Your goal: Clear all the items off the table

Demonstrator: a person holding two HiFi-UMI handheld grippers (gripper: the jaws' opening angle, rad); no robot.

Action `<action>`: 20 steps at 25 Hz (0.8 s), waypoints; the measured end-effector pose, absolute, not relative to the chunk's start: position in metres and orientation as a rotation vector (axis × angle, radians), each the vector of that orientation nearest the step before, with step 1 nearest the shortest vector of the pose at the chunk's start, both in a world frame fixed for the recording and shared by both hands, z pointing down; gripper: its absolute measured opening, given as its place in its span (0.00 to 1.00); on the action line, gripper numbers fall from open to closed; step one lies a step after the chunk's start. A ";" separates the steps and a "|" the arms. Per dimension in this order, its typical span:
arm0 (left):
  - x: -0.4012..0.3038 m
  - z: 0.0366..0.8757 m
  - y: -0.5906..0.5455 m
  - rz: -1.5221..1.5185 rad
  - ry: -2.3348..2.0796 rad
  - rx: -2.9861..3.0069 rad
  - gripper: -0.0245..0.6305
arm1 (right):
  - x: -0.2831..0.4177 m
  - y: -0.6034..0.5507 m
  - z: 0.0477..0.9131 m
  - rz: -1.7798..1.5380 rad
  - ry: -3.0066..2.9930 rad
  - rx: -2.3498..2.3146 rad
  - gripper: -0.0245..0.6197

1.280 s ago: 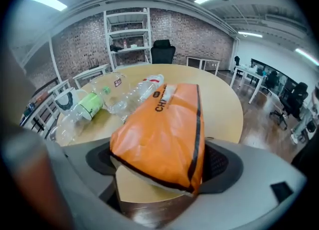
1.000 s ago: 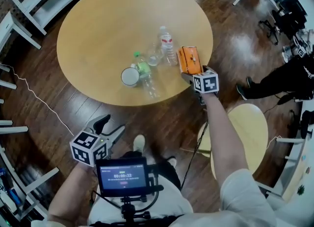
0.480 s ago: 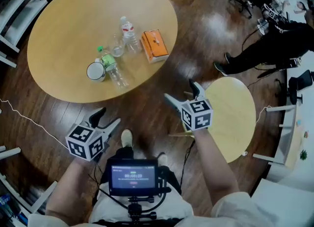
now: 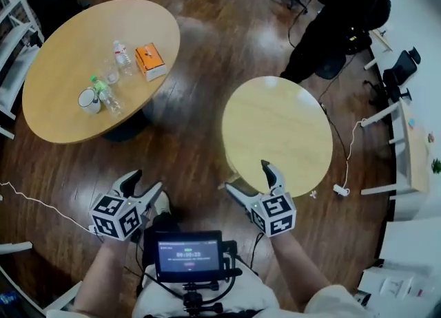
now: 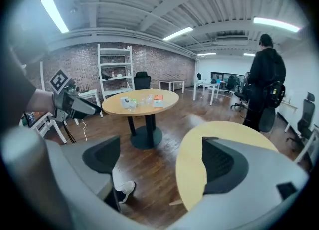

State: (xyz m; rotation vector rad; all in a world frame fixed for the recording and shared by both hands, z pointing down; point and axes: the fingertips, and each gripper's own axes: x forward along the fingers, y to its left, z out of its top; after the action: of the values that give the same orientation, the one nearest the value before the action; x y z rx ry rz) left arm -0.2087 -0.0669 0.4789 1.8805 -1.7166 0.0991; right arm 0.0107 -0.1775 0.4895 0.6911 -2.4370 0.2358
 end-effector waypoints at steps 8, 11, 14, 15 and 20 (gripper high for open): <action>-0.023 0.450 -0.032 0.143 -1.636 2.008 0.48 | 0.258 -0.122 0.467 0.298 -2.381 0.979 0.85; 0.023 0.443 -0.022 0.193 -1.590 2.059 0.48 | 0.318 -0.107 0.468 0.327 -2.354 1.062 0.85; 0.052 0.439 -0.016 0.244 -1.535 2.111 0.48 | 0.351 -0.094 0.467 0.371 -2.345 1.146 0.85; 0.058 0.439 -0.015 0.255 -1.522 2.123 0.48 | 0.357 -0.090 0.465 0.380 -2.344 1.173 0.85; 0.080 0.431 -0.005 0.271 -1.481 2.177 0.48 | 0.382 -0.066 0.455 0.412 -2.350 1.288 0.85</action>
State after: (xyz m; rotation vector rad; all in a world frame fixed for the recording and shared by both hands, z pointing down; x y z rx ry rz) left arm 0.0795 -0.0054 0.4309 2.1775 -1.4814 0.2709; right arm 0.3816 -0.0663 0.4555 1.2878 -2.3502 0.4115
